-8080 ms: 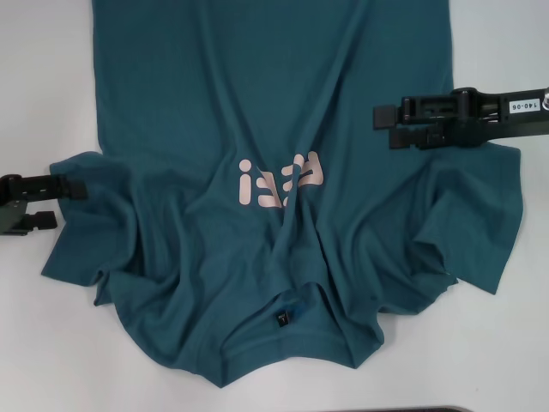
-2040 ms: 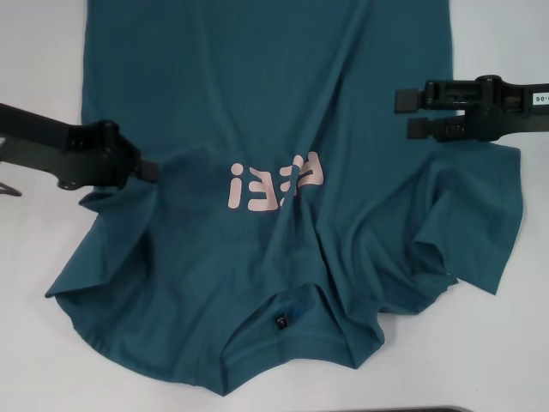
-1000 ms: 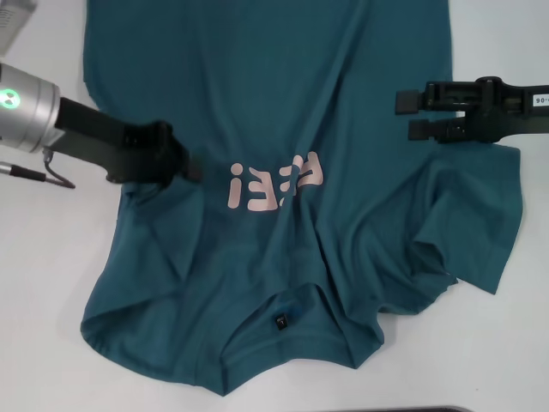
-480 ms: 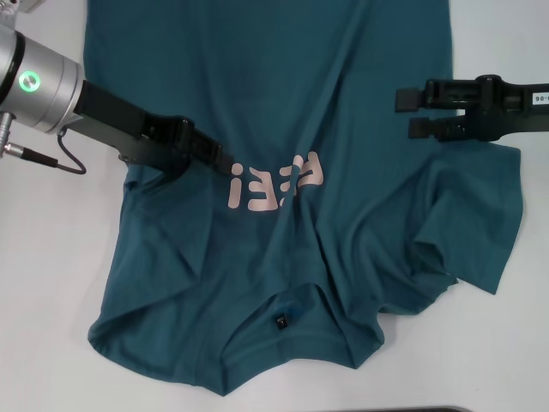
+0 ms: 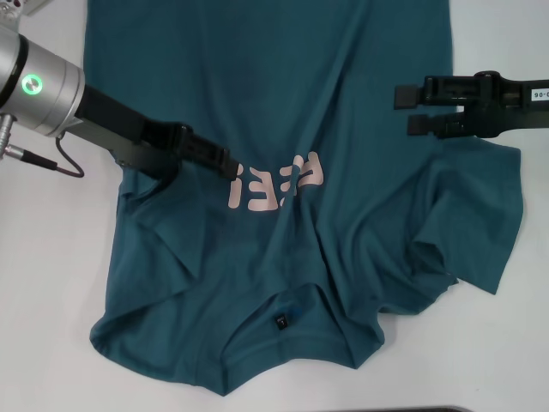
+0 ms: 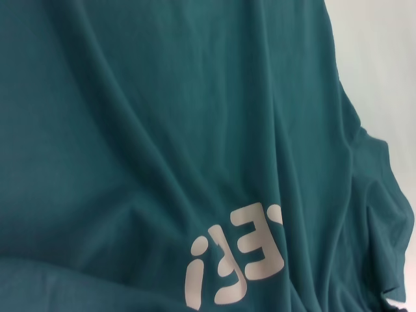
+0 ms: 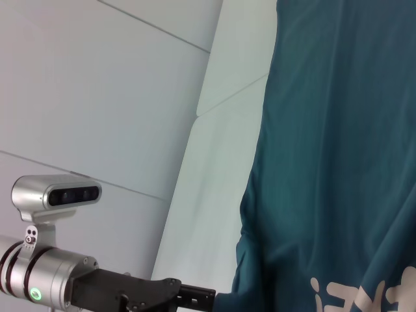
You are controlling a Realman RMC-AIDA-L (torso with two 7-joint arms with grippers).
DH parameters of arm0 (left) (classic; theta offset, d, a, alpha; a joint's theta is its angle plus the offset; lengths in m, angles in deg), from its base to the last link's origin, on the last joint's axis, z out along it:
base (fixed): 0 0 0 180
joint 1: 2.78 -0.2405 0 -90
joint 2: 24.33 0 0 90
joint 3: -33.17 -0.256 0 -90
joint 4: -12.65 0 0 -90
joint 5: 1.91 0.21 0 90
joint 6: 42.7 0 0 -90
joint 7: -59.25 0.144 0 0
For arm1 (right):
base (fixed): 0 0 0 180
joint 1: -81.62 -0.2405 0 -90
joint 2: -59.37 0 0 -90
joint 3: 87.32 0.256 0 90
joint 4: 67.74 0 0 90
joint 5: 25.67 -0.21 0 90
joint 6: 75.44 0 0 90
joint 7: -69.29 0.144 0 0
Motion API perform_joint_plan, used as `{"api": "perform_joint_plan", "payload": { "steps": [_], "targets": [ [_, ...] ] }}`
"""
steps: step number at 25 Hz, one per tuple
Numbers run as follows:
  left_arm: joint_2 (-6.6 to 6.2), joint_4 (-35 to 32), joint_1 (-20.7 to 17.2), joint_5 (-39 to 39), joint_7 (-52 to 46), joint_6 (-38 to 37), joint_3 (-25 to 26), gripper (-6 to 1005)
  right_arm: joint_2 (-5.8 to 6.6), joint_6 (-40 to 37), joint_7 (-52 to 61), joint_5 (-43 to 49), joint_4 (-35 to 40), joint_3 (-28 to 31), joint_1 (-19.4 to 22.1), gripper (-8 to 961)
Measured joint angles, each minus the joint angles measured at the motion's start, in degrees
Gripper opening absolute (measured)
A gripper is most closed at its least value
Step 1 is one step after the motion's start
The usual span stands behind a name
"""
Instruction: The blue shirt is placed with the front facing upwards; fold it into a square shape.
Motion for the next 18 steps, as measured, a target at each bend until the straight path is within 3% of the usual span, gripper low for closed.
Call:
{"api": "perform_joint_plan", "payload": {
  "steps": [9,18],
  "targets": [
    [0.18,-0.7,0.3,-3.3,1.6,-1.4,-1.1,842,0.0,0.0,0.1,0.0,0.0,0.0,0.0,944],
    [-1.45,-2.7,-0.9,-6.7,2.0,-0.8,0.8,842,0.0,0.1,0.1,0.0,0.0,0.0,0.3,944]
  ]
}}
